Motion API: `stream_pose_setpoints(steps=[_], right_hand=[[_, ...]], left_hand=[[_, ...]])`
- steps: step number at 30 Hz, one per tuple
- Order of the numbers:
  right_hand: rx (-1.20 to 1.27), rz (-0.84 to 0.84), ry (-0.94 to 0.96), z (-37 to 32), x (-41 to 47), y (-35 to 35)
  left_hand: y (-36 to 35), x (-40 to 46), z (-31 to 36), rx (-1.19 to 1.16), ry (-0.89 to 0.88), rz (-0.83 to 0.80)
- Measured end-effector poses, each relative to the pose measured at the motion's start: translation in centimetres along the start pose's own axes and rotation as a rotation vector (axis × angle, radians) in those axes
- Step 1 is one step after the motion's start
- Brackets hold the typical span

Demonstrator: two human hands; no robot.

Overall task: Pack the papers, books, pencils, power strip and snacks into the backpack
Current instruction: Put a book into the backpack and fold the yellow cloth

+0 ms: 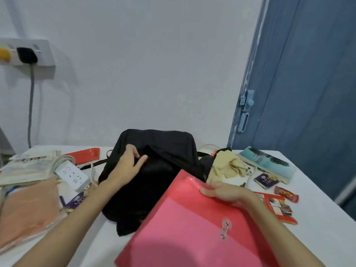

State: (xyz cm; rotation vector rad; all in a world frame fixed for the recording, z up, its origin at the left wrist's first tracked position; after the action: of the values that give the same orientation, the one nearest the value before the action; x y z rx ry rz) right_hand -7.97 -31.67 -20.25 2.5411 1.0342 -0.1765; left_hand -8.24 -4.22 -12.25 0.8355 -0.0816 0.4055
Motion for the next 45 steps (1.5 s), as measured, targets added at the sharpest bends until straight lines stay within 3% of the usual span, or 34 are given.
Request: stream_pose_setpoints(steps=[2, 5, 7, 12, 16, 20, 24, 29, 35, 45], right_hand=[[-0.266, 0.133, 0.044, -0.5, 1.3, 0.1], [-0.521, 0.45, 0.198, -3.6, 1.7, 0.4], [-0.654, 0.551, 0.3, -6.0, 1.6, -1.2], [-0.871, 0.476, 0.456, -8.8, 3.4, -7.4], [-0.931, 0.447, 0.263, -7.2, 5.4, -8.8], [-0.891, 0.704, 0.035, -5.6, 5.8, -4.2], [-0.824, 0.891, -0.201, -3.8, 5.8, 0.6], [-0.863, 0.64, -0.394, -3.6, 6.7, -3.4], [-0.811, 0.168, -0.196, -3.9, 3.4, -13.3], [-0.86, 0.222, -0.317, -2.8, 14.0, -9.8]], left_hand=[[-2.8, -0.6, -1.4, 0.321, -0.215, -0.136], [-4.2, -0.4, -4.5, 0.787, -0.413, -0.148], [-4.0, 0.8, -5.5, 0.792, -0.437, -0.134], [-5.2, 2.3, -4.6, 0.822, -0.389, -0.194], [-2.7, 3.8, -1.9, 0.71, -0.367, -0.067], [0.5, 4.4, 0.4, 0.567, -0.398, 0.048], [1.7, 4.0, 0.8, 0.481, -0.471, 0.061], [1.0, 3.6, 0.1, 0.483, -0.485, 0.034], [1.2, 4.1, -0.4, 0.457, -0.527, 0.061], [0.7, 3.1, -0.3, 0.49, -0.589, 0.041]])
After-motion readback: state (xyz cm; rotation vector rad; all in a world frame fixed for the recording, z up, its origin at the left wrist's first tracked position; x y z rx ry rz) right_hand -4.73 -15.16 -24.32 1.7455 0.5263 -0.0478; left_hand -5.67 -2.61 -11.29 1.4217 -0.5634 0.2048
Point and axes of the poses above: each hand's wrist, its own x-axis towards the middle knuckle, its own y-axis out of the back of the hand, z = x × y, the point moved 9 cm from there along x, towards the middle knuckle, and after that the axes turned 12 degrees about y, right-handed, at the moved point
